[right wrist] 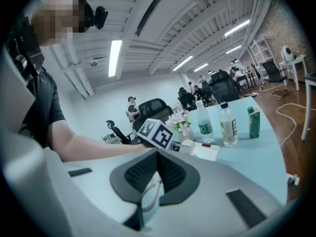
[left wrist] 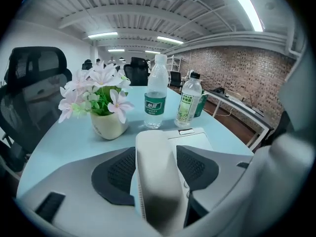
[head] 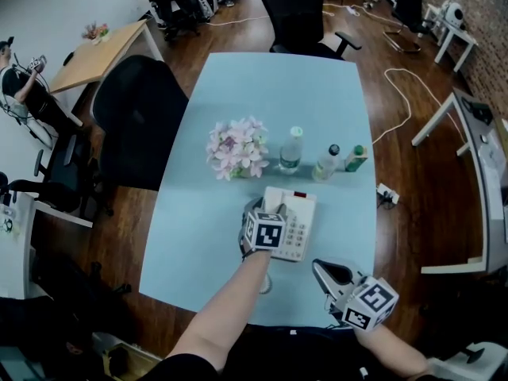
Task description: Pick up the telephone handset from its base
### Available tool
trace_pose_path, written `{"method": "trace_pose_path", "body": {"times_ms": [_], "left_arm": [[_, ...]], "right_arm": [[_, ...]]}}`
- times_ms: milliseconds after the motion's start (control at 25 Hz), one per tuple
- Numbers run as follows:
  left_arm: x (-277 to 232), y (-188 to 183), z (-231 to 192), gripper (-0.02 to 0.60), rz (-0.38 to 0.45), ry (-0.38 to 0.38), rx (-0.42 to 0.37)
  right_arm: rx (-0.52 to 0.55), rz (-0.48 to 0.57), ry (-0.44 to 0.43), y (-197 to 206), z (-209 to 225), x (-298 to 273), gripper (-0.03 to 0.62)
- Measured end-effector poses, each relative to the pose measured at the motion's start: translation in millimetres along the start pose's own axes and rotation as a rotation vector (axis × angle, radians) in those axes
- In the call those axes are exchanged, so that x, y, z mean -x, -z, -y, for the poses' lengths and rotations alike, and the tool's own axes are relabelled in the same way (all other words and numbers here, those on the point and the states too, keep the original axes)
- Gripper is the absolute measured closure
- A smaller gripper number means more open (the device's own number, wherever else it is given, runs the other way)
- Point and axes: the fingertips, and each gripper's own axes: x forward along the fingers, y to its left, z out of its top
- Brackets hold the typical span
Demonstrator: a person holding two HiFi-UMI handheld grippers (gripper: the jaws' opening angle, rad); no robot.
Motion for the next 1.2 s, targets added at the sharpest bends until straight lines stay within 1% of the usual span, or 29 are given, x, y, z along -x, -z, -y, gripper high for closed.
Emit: {"method": "trace_pose_path", "body": {"times_ms": [160,320,600,760,1000,1200], "left_arm": [[-13.2,5.5,-3.2,0.324,-0.019,-0.032,-0.019],[-16.1,9.1,-3.2,0.324,-0.028,-0.043,0.006],[-9.2,6.0,-4.3,0.339,-0.028,-0.051,0.024],[2.3,-1.6,1.2,0.341,0.003,-0.048,0.012],[33.7,-8.7,5.0,0.341,0.052,-0.013,0.047],[63.5,-17.8,5.7,0.341,0.108,0.002,0.041]], "right_arm": [[0.012,0.001,-0.009,-2.9,0.4,-2.1,0.580],[0.009,0.002,0.006,-0.3,5.0,8.6,0.580],[0.006,0.025,0.039,-1.2,7.7,27.6,0.580],[0.015,0.041,0.042,-2.8,3.0,32.6,0.580],[0.025,0.063,0.055,-4.4,-6.9,37.9,0.580],[0.038,0.079,0.064,-4.3,-19.4,42.3,0.580]]}}
